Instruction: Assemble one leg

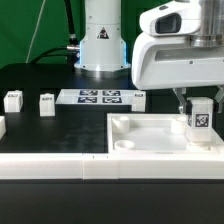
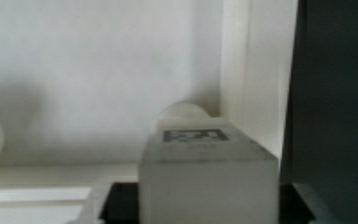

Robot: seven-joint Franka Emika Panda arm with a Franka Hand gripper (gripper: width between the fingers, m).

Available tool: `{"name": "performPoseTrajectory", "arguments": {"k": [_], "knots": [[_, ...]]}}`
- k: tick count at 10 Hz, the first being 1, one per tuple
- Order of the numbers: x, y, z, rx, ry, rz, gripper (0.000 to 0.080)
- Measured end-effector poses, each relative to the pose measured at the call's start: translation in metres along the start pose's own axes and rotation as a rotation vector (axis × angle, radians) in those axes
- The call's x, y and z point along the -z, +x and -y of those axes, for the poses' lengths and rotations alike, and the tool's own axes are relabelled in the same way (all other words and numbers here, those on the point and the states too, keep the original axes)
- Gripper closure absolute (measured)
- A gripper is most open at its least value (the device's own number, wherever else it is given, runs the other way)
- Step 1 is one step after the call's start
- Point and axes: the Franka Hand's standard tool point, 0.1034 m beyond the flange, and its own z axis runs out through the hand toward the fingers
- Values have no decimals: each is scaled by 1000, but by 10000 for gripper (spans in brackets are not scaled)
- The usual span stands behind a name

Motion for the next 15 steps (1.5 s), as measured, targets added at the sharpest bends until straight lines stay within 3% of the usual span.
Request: {"name": "performPoseTrajectory", "arguments": {"k": [1, 2, 7, 8, 11, 13, 14, 15], "knots": [[-1, 2, -1, -100, 12, 14, 507], [0, 5, -3, -288, 48, 21, 507], [-1, 8, -2, -996, 67, 36, 506], [-2, 7, -1, -1197, 59, 40, 506], [-1, 5, 0, -1332, 57, 64, 506], [-1, 5, 0, -1262, 59, 61, 506], [-1, 3, 1, -1218, 50, 75, 324], [0, 2, 2, -1134, 48, 78, 209]]}}
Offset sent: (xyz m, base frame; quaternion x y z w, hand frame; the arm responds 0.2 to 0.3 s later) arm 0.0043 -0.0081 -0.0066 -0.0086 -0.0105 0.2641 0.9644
